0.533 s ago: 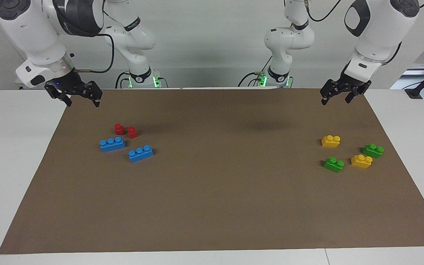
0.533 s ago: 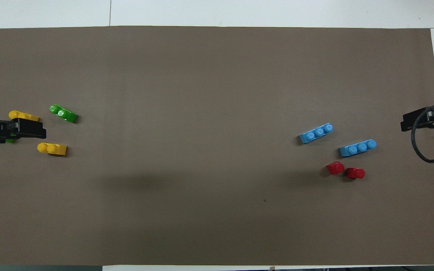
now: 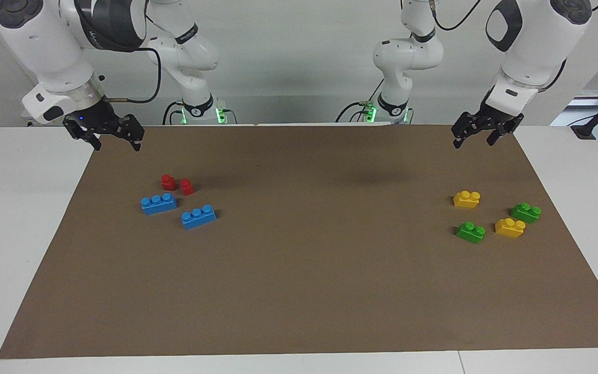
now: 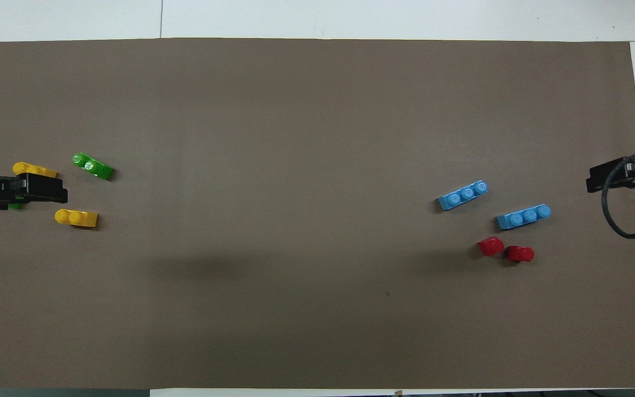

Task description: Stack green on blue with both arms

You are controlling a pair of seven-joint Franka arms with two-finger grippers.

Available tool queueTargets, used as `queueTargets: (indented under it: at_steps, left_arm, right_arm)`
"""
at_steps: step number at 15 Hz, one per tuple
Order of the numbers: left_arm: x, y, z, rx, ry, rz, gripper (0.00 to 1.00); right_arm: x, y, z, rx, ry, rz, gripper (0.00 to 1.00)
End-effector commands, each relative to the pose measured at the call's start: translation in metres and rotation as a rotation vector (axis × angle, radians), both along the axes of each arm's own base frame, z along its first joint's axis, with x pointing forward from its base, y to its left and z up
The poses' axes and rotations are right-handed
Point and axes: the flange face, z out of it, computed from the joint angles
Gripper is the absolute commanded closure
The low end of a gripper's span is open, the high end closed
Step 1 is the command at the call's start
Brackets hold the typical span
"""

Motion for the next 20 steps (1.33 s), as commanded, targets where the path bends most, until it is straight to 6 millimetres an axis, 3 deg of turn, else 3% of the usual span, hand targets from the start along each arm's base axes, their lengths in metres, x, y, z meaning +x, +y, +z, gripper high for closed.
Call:
queueTargets:
  at_steps: [1,14,17,20]
  left_arm:
    - [-0.003,0.001,0.006,0.012,0.003,-0.006,0.0]
    - [-0.004,0.009,0.005,0.01,-0.004,0.024,0.0]
    - [-0.003,0.012,0.001,0.009,-0.005,0.112,0.0]
    - [0.002,0.014,-0.008,0.002,-0.022,0.328,0.0]
  right_arm:
    - [0.002,-0.003,-0.001,-0.02,-0.004,0.027,0.0]
    - [0.002,-0.002,0.0,-0.017,-0.006,0.028,0.0]
    - [0.002,-0.003,0.0,-0.017,-0.007,0.026,0.0]
    - [0.003,-0.002,0.001,-0.016,-0.011,0.026,0.0]
